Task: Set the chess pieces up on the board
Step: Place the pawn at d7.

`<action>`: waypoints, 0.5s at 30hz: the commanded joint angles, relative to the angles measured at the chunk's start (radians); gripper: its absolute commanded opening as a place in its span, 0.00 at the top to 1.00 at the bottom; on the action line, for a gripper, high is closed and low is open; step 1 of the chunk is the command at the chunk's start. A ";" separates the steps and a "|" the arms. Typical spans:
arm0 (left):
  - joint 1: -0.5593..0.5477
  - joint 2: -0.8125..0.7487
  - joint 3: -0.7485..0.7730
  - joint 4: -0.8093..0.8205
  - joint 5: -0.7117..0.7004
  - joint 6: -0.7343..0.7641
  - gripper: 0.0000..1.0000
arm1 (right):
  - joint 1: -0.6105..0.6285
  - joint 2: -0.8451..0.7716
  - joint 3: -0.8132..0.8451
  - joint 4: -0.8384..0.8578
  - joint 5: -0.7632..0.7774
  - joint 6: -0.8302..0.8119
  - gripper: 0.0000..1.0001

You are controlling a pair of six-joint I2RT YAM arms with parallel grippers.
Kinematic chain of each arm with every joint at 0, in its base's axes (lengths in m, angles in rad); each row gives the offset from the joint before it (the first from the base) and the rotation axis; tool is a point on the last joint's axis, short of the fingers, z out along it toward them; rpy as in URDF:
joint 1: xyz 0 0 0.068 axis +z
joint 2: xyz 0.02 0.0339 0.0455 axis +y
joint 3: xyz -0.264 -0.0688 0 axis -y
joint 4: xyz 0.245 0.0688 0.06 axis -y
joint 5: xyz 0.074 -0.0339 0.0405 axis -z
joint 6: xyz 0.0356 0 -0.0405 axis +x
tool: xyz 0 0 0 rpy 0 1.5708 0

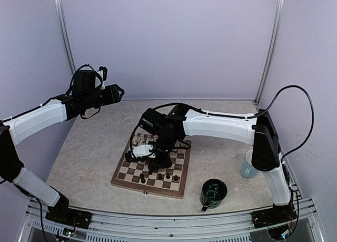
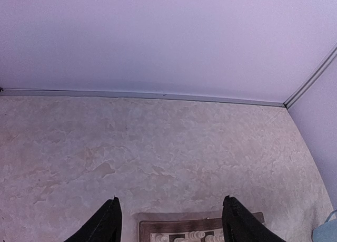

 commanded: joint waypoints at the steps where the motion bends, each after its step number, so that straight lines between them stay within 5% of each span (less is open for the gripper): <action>1: 0.005 -0.006 0.031 -0.002 0.009 -0.002 0.35 | 0.013 0.053 0.027 -0.046 -0.015 0.001 0.93; 15: 0.005 -0.013 0.032 -0.003 0.012 -0.004 0.35 | 0.016 0.098 0.028 -0.033 0.015 0.014 0.91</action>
